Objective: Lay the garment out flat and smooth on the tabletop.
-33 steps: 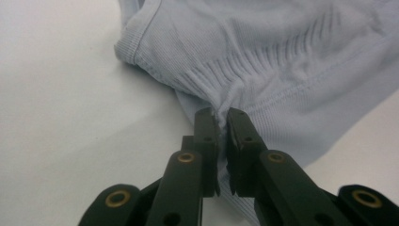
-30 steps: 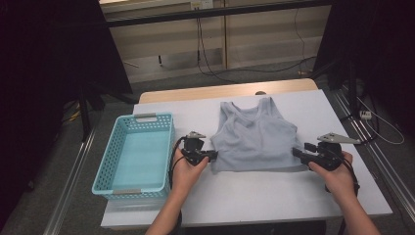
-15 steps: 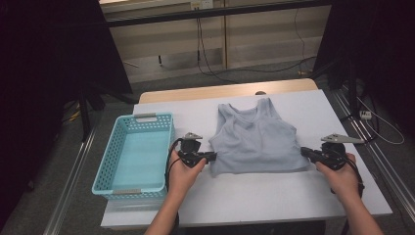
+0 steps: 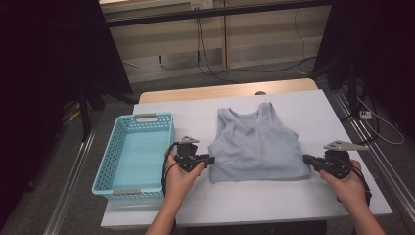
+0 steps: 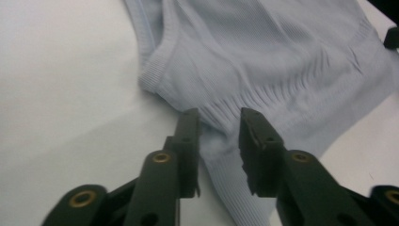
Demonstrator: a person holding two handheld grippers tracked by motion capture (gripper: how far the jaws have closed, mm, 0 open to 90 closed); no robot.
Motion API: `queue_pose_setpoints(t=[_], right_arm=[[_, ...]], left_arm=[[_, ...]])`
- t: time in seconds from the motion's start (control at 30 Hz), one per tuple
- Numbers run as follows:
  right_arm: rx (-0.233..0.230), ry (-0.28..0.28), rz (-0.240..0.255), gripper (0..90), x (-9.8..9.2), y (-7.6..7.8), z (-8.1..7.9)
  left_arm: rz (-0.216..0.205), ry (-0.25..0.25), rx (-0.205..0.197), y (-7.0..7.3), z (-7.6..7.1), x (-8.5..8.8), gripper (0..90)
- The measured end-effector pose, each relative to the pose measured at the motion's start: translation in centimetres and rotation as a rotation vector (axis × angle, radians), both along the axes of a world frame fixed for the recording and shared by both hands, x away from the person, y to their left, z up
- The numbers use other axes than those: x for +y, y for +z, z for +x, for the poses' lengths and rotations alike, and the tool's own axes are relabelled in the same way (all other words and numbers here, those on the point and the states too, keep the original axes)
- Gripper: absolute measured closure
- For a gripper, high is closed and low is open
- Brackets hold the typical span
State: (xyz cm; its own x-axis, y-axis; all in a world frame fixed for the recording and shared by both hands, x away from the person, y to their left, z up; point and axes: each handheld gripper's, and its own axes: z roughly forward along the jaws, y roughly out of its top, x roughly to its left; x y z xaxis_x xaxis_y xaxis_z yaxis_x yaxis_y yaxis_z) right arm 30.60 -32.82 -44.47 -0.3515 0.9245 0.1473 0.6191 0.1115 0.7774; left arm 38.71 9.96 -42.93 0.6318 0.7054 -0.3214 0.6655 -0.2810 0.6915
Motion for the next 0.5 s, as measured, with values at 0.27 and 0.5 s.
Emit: queue_pose_setpoints(t=[0.27, 0.5], right_arm=[[-0.003, 0.000, -0.013, 90.0, 0.4, -0.2, 0.2], [-0.002, 0.011, -0.026, 90.0, 0.6, -0.5, 0.3]], left_arm=[[0.030, 0.051, 0.005, -1.3, 2.3, -0.9, 58.9], [0.059, 0.060, 0.047, -2.5, 3.7, -2.1, 72.1]])
